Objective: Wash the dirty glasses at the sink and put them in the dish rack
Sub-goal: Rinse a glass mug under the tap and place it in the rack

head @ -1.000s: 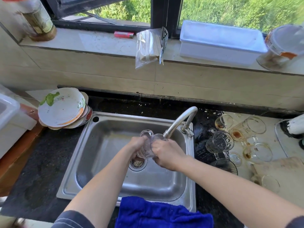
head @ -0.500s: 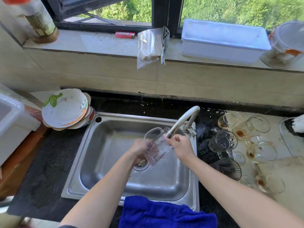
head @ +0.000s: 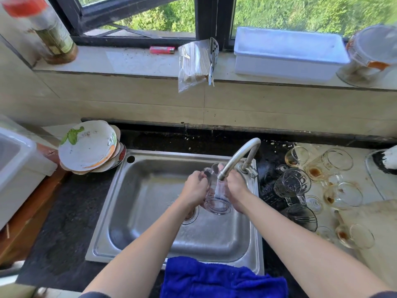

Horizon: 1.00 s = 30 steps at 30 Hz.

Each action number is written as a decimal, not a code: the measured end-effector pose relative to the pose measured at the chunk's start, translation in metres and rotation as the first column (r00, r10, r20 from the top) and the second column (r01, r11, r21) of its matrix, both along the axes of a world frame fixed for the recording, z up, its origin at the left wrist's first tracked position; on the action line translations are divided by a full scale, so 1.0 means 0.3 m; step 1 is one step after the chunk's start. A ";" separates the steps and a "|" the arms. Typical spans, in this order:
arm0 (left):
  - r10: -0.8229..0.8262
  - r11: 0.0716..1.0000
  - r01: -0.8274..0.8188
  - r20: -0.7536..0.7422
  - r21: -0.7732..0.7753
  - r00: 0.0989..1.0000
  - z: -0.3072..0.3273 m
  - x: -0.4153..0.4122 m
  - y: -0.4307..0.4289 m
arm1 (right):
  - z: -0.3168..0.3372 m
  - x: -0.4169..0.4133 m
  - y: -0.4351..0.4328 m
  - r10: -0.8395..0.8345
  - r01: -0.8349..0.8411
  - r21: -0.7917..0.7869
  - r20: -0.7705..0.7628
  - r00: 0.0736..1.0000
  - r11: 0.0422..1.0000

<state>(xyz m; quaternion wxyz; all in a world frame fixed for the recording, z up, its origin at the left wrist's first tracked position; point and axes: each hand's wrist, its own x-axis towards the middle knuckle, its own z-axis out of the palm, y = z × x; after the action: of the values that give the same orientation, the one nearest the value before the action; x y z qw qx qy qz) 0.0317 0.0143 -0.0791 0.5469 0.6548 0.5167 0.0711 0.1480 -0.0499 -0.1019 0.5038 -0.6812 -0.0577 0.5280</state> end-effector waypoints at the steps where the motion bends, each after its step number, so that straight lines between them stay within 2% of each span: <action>1: 0.011 1.000 -0.011 0.001 0.021 1.000 -0.007 0.011 -0.005 | -0.010 0.006 -0.011 -0.003 0.003 0.003 -0.021 1.000 1.000; 3: 0.029 1.000 -0.029 0.023 0.005 0.999 -0.018 0.039 -0.025 | -0.004 0.017 -0.046 -0.026 0.026 -0.015 -0.015 1.000 1.000; 7: -0.030 0.999 0.030 -0.030 0.009 0.999 -0.012 0.116 -0.053 | 0.014 0.041 -0.109 -0.094 0.100 -0.017 0.192 0.977 0.995; 10: -0.081 0.991 0.089 -0.088 0.095 0.993 -0.015 0.147 -0.044 | 0.019 0.041 -0.137 -0.008 0.010 -0.013 0.155 0.988 1.000; 14: -0.011 1.000 0.010 0.039 0.028 0.999 -0.033 0.162 -0.074 | 0.026 0.069 -0.126 -0.161 0.162 0.014 0.202 0.966 0.987; 16: 0.034 0.999 -0.034 0.008 0.010 0.999 -0.036 0.159 -0.066 | 0.024 0.058 -0.125 -0.091 0.087 0.028 0.213 0.973 0.996; 19: 0.112 0.994 -0.112 -0.036 -0.013 0.993 -0.036 0.149 -0.051 | 0.016 0.058 -0.122 0.015 -0.015 0.006 0.104 0.994 1.000; 22: 0.255 0.966 -0.254 0.013 -0.048 0.967 -0.026 0.152 -0.066 | 0.040 0.060 -0.103 0.022 -0.019 -0.018 0.206 0.978 1.000; 24: 0.351 0.935 -0.348 0.047 -0.063 0.935 -0.031 0.144 -0.061 | 0.059 0.020 -0.124 0.142 -0.142 -0.020 0.289 0.947 0.990; 26: 0.403 0.914 -0.400 0.041 -0.072 0.914 -0.036 0.125 -0.043 | 0.046 -0.029 -0.156 0.287 -0.285 -0.052 0.304 0.908 0.957; 27: 0.396 0.917 -0.392 0.038 -0.073 0.918 -0.035 0.117 -0.039 | 0.043 -0.026 -0.154 0.303 -0.297 -0.066 0.288 0.908 0.953; 30: 0.295 0.954 -0.293 0.033 -0.069 0.955 -0.037 0.105 -0.060 | 0.039 0.036 -0.076 0.142 -0.136 -0.042 0.184 0.973 0.990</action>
<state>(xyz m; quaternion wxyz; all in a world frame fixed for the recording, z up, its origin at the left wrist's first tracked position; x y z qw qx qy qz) 0.0633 -0.0036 -0.0901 0.5616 0.5513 0.5987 0.1491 0.1588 -0.0726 -0.0902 0.4480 -0.7293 -0.1446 0.4965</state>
